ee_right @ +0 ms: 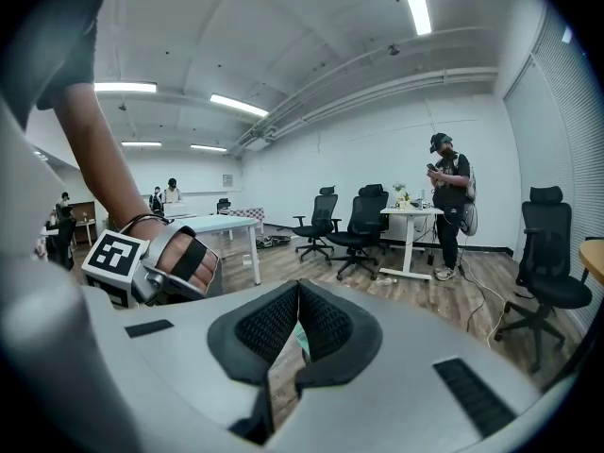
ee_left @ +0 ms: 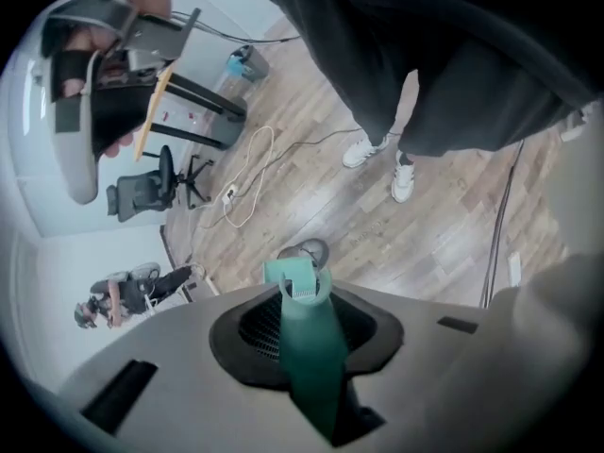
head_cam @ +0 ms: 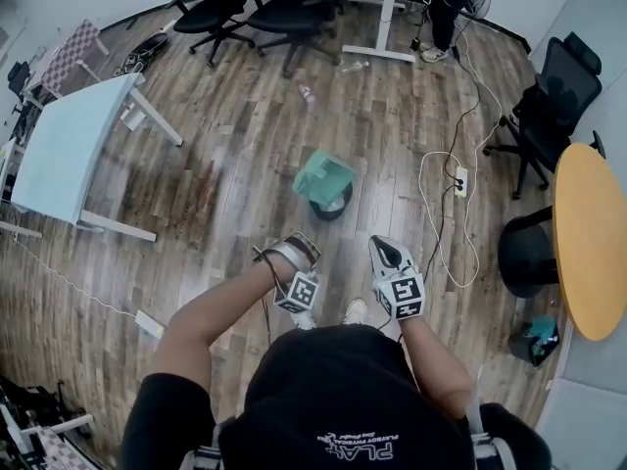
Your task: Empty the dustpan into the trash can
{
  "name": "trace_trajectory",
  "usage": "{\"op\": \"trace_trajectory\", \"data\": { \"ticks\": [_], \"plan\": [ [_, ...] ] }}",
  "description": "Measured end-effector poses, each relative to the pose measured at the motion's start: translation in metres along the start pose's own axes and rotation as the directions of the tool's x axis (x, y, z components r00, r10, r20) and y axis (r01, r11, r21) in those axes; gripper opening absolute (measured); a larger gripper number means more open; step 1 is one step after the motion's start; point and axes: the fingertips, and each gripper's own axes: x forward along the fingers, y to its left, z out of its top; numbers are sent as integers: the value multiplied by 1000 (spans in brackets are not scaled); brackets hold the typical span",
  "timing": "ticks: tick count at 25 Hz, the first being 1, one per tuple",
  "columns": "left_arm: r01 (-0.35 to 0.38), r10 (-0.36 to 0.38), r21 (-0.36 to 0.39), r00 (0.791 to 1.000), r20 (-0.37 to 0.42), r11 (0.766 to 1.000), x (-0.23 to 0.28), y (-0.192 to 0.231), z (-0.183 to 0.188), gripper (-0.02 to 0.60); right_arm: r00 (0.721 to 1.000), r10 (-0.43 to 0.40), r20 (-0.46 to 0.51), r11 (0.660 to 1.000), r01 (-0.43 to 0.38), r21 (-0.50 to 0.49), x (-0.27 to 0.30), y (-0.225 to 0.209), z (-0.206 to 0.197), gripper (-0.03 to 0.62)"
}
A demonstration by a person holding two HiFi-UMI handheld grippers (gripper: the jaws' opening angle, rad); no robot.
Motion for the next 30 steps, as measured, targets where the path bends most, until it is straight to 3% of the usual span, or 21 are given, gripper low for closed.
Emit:
{"op": "trace_trajectory", "data": {
  "ticks": [4, 8, 15, 18, 23, 28, 30],
  "plan": [
    [-54, 64, -170, 997, 53, 984, -1, 18, -8, 92, 1000, -3, -1, 1000, 3, -6, 2, 3, 2, 25],
    [-79, 116, -353, 990, 83, 932, -13, 35, -21, 92, 1000, -1, -1, 1000, 1, -6, 4, 5, 2, 25],
    [-111, 161, -502, 985, 56, 858, -18, 40, -46, 91, 1000, 5, -6, 1000, -5, -9, 7, 8, 2, 25],
    [-149, 193, -565, 981, 18, 811, -21, 45, -64, 92, 1000, 7, -8, 1000, -8, -13, 9, 10, 2, 25],
    [-159, 219, -707, 976, -5, 689, -25, 43, -86, 92, 1000, 15, -9, 1000, -15, -20, 12, 15, 4, 25],
    [-159, 250, -851, 968, -34, 500, -37, 45, -113, 92, 1000, 28, -7, 999, -28, -29, 15, 20, 7, 25],
    [-143, 256, -885, 966, -28, 444, -38, 43, -119, 92, 999, 33, -10, 999, -33, -34, 17, 22, 6, 25]
  ]
}}
